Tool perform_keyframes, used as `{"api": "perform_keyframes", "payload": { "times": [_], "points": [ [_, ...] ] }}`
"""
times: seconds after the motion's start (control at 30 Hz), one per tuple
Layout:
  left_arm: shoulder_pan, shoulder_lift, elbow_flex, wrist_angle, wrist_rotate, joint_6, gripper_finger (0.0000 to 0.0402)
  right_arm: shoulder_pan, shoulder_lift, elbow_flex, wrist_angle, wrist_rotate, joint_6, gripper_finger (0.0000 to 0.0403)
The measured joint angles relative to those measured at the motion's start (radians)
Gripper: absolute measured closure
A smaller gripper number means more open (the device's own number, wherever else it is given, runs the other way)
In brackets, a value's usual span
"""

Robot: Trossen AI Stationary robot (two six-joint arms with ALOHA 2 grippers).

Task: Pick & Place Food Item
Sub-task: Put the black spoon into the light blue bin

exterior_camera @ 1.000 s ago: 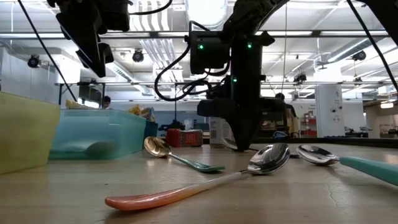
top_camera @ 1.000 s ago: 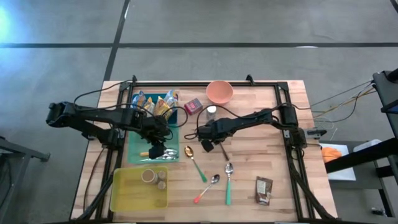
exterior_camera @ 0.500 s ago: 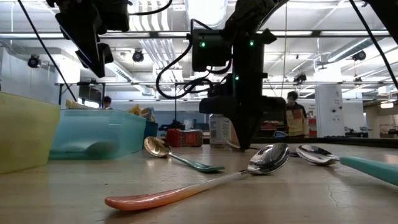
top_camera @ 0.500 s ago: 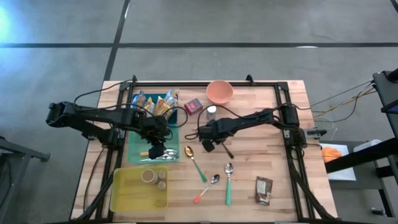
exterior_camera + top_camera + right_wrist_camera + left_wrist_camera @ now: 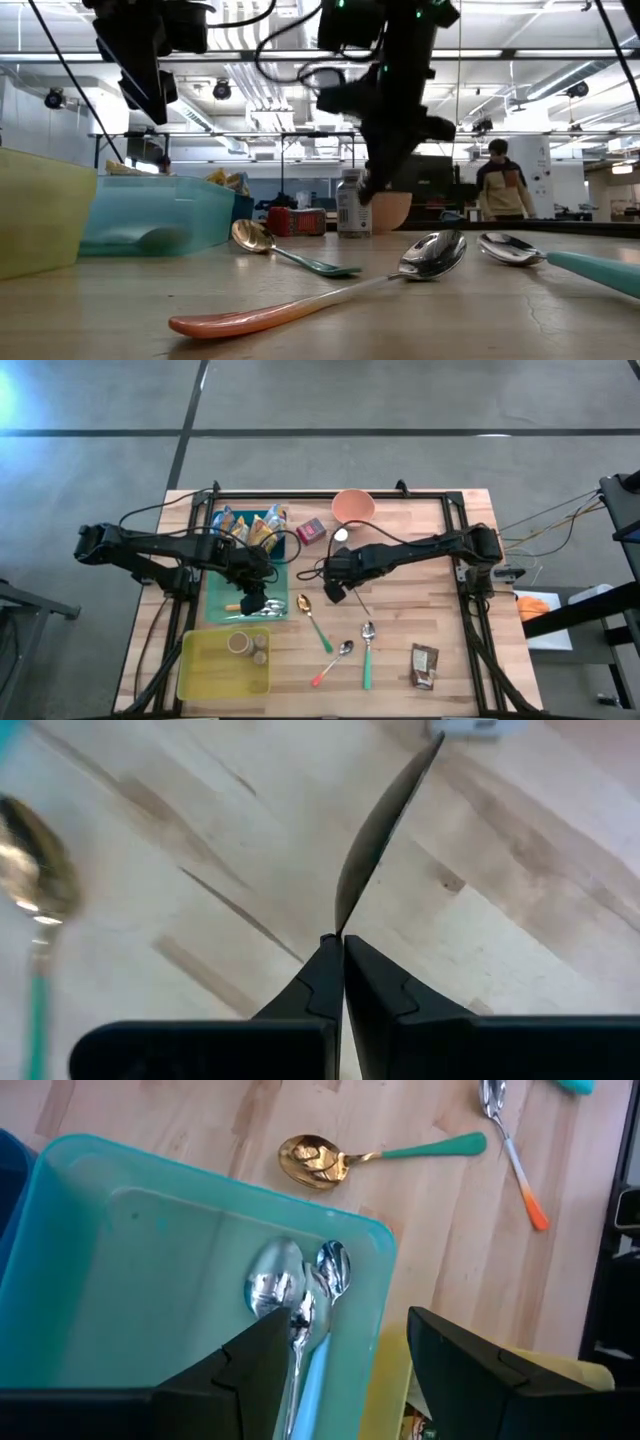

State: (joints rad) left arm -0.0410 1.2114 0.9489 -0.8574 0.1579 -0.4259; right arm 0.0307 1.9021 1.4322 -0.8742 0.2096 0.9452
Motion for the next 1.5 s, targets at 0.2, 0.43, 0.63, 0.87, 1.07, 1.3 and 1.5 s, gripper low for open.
{"api": "perform_keyframes", "payload": {
  "times": [0.2, 0.43, 0.63, 0.87, 1.07, 1.3, 1.5],
  "points": [
    [0.0, 0.0, 0.001, 0.019, 0.002, -0.075, 0.0193, 0.0, -0.08, 0.0, 0.059, 0.011, 0.008, 0.0395],
    [0.0, 0.0, 0.001, 0.104, 0.002, -0.167, 0.0193, 0.0, -0.142, -0.002, 0.136, 0.029, 0.016, 0.0395],
    [-0.001, 0.0, -0.006, 0.304, -0.008, -0.263, 0.0193, 0.004, -0.193, -0.003, 0.221, 0.053, 0.002, 0.0395],
    [-0.013, 0.0, -0.007, 0.509, -0.036, -0.294, 0.0193, 0.01, -0.252, -0.003, 0.321, 0.06, -0.033, 0.0394],
    [-0.012, 0.007, -0.007, 0.625, -0.063, -0.322, 0.0193, 0.026, -0.304, -0.004, 0.386, 0.08, -0.063, 0.0395],
    [-0.018, 0.048, -0.008, 0.815, -0.064, -0.342, 0.0193, 0.048, -0.342, -0.004, 0.54, 0.081, -0.132, 0.0395],
    [-0.019, 0.057, -0.008, 0.913, -0.062, -0.316, 0.0193, 0.064, -0.358, -0.004, 0.575, 0.081, -0.153, 0.0395]
  ]
}}
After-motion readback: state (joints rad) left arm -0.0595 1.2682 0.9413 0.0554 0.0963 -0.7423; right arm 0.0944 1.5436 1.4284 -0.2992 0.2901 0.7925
